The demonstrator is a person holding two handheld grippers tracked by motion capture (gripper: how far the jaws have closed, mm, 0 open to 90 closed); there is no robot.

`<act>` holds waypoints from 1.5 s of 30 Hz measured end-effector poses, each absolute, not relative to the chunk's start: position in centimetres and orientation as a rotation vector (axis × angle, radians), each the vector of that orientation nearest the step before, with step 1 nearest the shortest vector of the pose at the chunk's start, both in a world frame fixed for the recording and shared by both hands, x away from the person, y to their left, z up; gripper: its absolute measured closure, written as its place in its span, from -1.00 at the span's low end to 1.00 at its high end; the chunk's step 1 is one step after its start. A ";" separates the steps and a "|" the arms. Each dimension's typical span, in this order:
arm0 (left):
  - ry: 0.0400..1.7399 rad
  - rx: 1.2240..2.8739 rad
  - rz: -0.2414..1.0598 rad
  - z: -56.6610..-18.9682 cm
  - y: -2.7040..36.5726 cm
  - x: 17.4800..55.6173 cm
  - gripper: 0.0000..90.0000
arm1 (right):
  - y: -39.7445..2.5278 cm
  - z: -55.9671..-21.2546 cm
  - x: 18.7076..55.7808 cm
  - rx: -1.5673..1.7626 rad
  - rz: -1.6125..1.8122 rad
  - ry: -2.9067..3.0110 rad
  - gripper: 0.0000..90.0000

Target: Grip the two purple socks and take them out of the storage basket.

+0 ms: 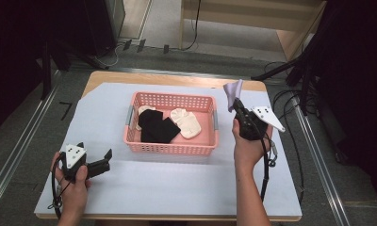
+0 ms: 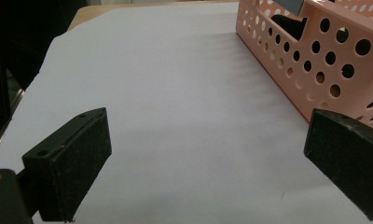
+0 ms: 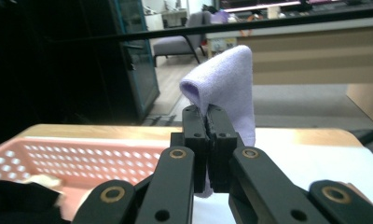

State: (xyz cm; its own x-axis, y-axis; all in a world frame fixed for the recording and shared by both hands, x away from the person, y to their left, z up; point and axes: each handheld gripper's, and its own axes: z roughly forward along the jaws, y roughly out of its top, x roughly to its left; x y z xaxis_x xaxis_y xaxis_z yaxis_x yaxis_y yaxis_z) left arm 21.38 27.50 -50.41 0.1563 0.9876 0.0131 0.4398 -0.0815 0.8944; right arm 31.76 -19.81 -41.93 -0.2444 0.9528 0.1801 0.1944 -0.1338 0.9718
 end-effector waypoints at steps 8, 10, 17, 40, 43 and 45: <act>1.395 1.649 0.877 -50.4 27.5 21.3 -0.97 | -22.3 -45.0 31.6 1.415 1.360 1.460 0.97; 1.395 1.647 0.877 -50.4 27.5 21.4 -0.97 | -22.7 -45.9 31.5 1.458 1.343 1.463 0.97; 1.394 1.647 0.877 -50.4 27.5 21.4 -0.97 | -23.6 -48.7 31.3 1.527 1.290 1.493 0.97; 1.397 1.641 0.886 -50.4 27.4 21.3 -0.97 | -28.8 -49.6 25.5 1.510 1.434 1.467 -0.38; 1.396 1.637 0.890 -50.4 27.4 21.3 -0.97 | -29.6 -50.0 24.6 1.520 1.427 1.469 -0.38; 1.395 1.638 0.892 -50.4 27.4 21.3 -0.97 | -30.3 -50.3 24.0 1.527 1.424 1.468 -0.38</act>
State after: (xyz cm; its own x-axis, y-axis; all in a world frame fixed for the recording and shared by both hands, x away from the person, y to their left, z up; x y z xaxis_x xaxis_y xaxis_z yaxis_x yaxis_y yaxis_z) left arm 21.30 27.38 -50.41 0.1470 0.9889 0.0194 0.4330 -0.0820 0.8977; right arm 24.01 -30.34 -50.34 -0.1756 0.9403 0.2916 0.3201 -0.2256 0.9201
